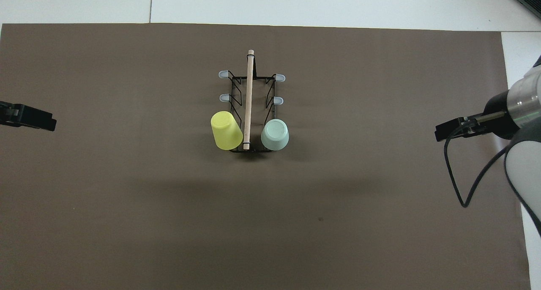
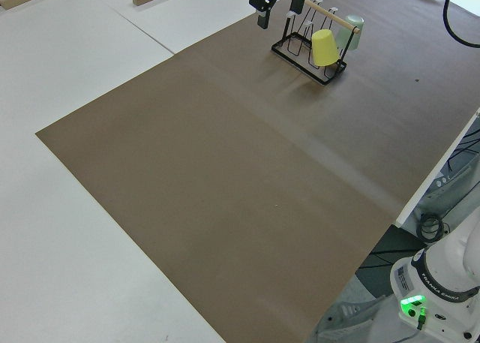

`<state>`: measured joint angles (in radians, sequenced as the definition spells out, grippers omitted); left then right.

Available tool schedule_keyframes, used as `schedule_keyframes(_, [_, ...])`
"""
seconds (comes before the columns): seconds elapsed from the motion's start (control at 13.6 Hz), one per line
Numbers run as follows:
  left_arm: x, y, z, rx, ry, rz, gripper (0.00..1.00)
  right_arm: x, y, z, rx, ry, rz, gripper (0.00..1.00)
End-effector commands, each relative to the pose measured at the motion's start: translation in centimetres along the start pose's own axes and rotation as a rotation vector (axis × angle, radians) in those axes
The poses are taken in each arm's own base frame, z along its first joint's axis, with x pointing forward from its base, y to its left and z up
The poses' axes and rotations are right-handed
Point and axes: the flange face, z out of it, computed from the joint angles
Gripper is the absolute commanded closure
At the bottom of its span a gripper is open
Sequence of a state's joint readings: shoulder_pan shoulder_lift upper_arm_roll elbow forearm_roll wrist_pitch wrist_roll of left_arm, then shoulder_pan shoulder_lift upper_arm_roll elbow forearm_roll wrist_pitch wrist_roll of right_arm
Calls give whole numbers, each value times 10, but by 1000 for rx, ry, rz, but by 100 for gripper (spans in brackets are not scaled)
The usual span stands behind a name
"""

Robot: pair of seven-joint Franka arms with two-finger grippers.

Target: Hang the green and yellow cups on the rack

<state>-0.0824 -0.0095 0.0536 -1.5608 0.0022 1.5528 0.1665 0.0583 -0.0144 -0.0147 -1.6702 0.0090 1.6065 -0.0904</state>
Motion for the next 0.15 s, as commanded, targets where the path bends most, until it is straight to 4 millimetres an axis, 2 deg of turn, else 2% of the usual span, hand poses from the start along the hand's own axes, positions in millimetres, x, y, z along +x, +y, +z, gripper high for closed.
schedule_keyframes(0.0, [-4,-4,-1,-12,18,18,0,-1,5,-5,-24,-8,26,0])
schedule_keyframes(0.07, [-4,-4,-1,-12,18,20,0,-2,5,-5,-23,-12,25,0])
